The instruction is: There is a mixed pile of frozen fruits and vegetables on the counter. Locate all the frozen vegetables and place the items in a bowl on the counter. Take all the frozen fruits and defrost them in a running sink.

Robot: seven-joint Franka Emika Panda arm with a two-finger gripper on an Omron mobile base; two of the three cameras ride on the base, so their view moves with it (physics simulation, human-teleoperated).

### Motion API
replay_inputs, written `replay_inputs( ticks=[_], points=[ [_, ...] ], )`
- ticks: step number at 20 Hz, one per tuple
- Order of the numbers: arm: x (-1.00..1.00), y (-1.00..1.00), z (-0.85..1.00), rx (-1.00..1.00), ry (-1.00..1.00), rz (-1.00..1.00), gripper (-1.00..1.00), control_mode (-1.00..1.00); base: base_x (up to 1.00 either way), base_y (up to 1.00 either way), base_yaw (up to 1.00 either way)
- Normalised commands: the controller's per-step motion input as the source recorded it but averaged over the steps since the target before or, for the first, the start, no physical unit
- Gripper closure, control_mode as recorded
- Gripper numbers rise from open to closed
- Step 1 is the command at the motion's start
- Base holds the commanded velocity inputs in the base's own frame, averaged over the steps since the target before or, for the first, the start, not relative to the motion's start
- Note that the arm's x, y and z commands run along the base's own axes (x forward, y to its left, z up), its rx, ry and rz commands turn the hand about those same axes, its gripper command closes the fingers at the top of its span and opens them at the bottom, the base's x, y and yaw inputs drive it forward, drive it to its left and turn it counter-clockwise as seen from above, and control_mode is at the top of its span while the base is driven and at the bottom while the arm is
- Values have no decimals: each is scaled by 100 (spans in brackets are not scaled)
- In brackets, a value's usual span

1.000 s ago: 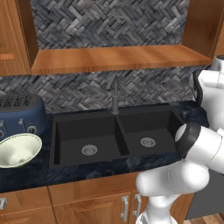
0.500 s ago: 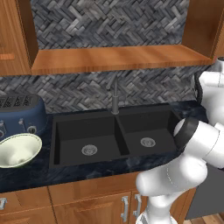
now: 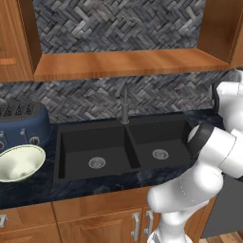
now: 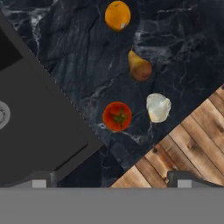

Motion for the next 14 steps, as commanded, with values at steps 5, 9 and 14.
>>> replay_inputs(
  ticks=[5, 9, 14],
  points=[
    [0, -15, -21, 1, 1, -10, -100, -100, 0, 0, 0],
    [0, -16, -22, 1, 0, -10, -100, -100, 0, 0, 0],
    [0, -16, -24, 3, 0, -10, -100, -100, 0, 0, 0]
  ],
)
